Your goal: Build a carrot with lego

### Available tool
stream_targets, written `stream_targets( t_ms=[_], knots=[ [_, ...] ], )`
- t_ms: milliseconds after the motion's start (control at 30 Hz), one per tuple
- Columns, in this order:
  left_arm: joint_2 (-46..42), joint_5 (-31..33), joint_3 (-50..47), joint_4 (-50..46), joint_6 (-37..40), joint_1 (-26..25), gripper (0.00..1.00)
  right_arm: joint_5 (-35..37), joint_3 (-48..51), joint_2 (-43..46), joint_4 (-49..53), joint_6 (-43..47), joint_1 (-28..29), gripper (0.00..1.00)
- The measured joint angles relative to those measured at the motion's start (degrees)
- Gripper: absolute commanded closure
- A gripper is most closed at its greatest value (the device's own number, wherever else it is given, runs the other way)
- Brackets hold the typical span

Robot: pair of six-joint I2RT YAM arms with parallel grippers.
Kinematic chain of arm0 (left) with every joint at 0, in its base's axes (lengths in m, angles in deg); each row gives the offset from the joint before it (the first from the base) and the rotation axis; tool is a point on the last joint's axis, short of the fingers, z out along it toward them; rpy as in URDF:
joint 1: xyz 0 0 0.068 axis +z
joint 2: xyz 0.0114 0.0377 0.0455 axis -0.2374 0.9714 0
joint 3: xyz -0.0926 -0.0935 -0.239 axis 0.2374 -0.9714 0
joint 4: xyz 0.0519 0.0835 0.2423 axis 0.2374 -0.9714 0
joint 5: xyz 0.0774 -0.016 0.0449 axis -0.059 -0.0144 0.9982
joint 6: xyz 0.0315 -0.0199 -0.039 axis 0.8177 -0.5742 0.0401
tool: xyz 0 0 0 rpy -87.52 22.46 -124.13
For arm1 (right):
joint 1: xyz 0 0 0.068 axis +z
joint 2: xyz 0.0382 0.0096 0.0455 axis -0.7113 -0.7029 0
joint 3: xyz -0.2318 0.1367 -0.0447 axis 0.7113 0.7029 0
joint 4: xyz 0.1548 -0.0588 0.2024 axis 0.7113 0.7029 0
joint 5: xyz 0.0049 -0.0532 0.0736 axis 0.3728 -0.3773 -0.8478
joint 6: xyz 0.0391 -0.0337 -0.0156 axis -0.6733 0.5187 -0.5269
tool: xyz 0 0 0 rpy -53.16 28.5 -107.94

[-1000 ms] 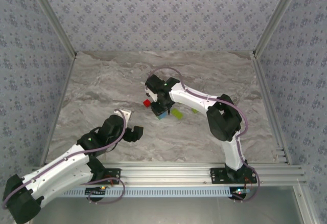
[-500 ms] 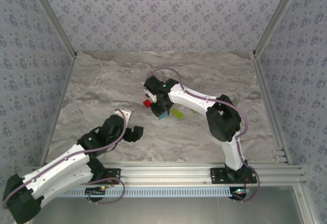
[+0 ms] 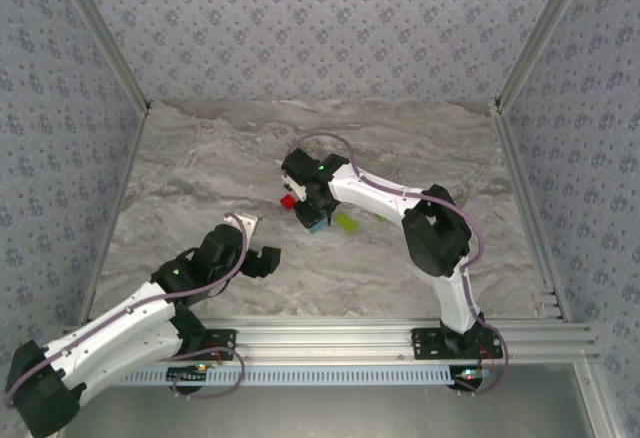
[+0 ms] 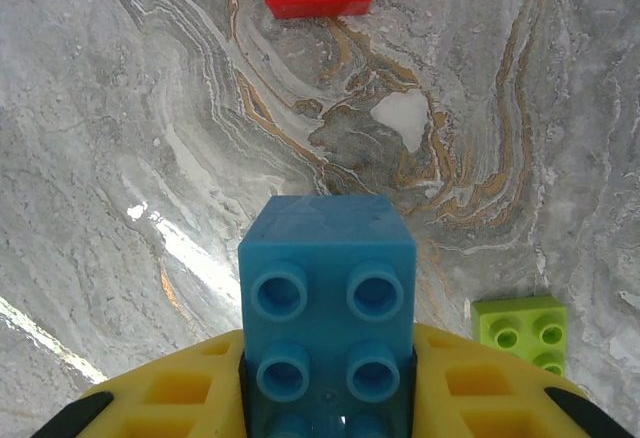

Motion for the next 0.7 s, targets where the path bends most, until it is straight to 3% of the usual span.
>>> stream_targets(
  t_ms=[700],
  knots=[
    [0.0, 0.0, 0.0, 0.0, 0.0, 0.0, 0.11, -0.6, -0.1, 2.0, 0.1, 0.7, -0.2, 0.72]
  ],
)
